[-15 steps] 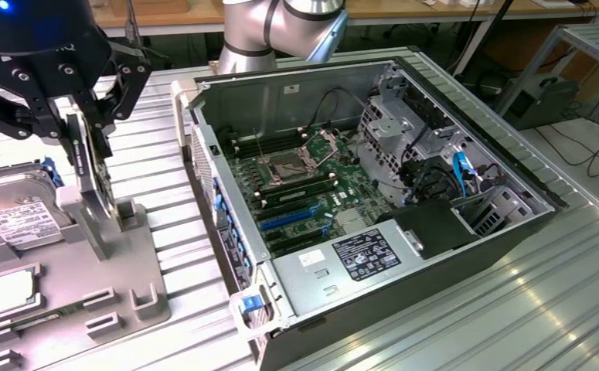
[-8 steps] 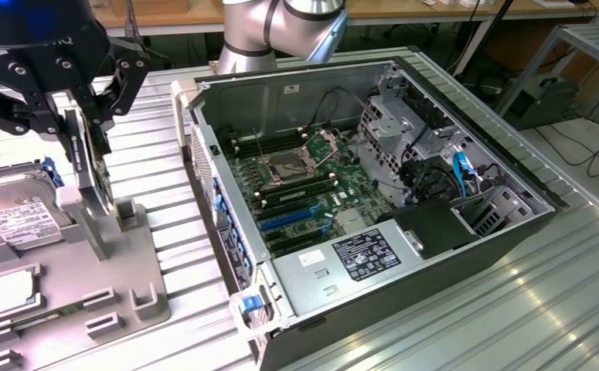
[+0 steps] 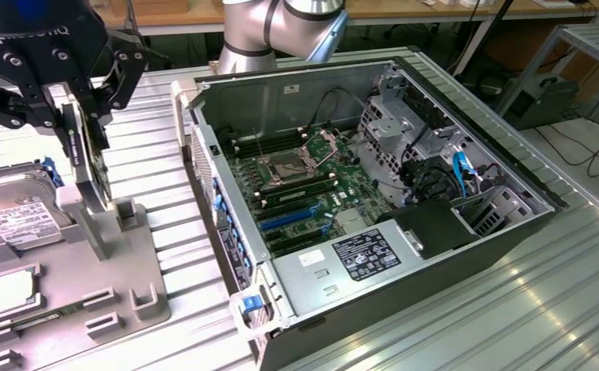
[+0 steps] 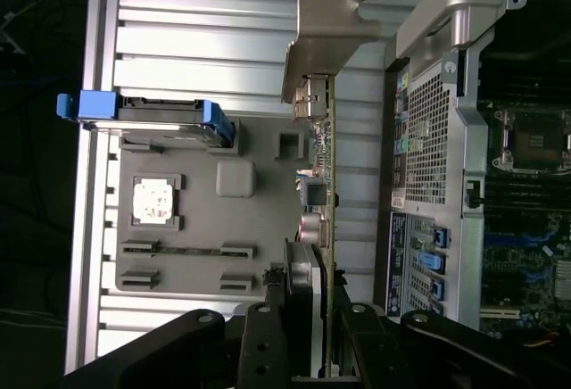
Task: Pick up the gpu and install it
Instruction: 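Pick up the gpu and move the gpu toward the slot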
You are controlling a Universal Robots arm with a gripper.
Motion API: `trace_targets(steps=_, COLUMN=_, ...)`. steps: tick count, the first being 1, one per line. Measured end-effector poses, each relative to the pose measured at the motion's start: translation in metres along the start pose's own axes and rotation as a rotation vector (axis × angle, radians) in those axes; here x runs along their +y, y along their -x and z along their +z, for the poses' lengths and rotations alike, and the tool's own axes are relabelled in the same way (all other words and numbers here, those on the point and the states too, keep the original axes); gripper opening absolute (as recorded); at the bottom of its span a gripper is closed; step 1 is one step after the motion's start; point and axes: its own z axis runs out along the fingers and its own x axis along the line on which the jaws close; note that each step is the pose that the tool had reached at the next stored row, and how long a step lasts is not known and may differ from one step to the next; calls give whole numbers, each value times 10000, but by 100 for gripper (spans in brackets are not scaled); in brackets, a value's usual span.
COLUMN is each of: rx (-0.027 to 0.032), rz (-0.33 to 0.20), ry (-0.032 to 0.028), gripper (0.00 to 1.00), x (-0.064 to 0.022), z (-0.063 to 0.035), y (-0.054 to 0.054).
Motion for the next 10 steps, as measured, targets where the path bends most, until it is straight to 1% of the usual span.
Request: trace_targets(steps=10, rx=0, rz=0, ry=0, gripper=28, x=6, z=-69, y=2)
